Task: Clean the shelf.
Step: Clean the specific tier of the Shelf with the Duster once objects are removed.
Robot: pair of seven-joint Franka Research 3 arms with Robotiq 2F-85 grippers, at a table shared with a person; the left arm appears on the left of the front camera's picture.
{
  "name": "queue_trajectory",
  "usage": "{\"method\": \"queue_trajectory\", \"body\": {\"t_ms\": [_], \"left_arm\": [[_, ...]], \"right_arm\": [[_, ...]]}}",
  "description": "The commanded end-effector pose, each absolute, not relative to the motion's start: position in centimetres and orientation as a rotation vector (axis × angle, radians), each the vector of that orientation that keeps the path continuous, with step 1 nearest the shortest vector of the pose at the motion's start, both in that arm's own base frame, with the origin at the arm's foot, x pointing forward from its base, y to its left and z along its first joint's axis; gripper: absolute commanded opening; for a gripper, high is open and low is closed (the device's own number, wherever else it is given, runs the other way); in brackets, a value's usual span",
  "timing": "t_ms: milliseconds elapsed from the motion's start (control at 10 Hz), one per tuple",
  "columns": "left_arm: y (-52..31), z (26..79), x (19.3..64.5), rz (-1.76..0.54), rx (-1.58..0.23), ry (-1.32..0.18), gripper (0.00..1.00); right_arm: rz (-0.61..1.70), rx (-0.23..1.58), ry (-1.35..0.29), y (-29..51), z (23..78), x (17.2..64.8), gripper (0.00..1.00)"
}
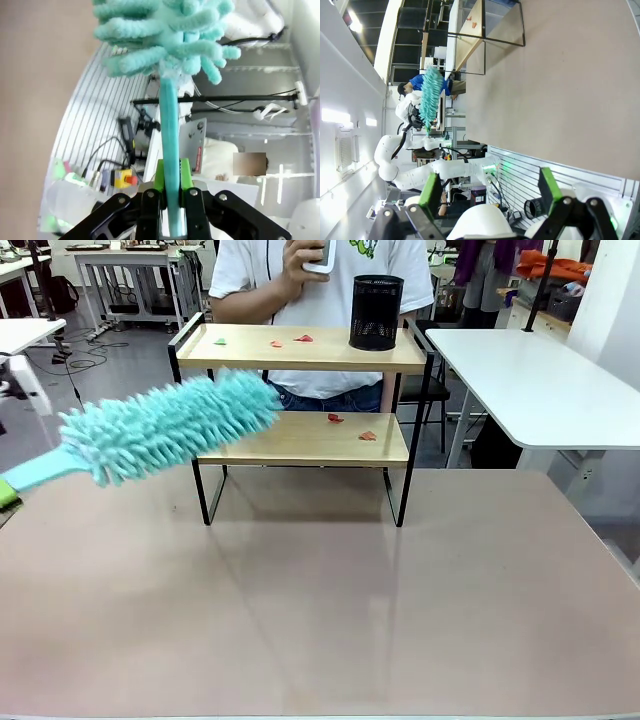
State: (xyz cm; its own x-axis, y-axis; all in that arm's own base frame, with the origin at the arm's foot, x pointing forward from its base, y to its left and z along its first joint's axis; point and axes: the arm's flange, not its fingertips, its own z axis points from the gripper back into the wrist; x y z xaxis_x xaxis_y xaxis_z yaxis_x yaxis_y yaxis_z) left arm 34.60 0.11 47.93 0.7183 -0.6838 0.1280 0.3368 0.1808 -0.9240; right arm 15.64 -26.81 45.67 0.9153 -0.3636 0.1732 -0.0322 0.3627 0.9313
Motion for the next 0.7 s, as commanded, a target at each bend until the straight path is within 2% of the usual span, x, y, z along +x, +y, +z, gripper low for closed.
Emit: {"method": "queue_trajectory", "body": {"t_ms": [0,300,600], "left_arm": [[-3.5,48.2,33.0,-0.733,-1.014,0.451,0.13],[-7.6,48.1,32.8,-0.514,-0.901,0.212,0.13],[-10.0,48.4,31.9,-0.481,-0.812,0.021,0.13]], "right_arm": [[-0.198,1.198,-0.407,-26.8,45.8,15.7,1.0],[-0.198,1.198,-0.407,-26.8,45.8,15.7,1.0],[-0.198,1.198,-0.407,-26.8,45.8,15.7,1.0]]}}
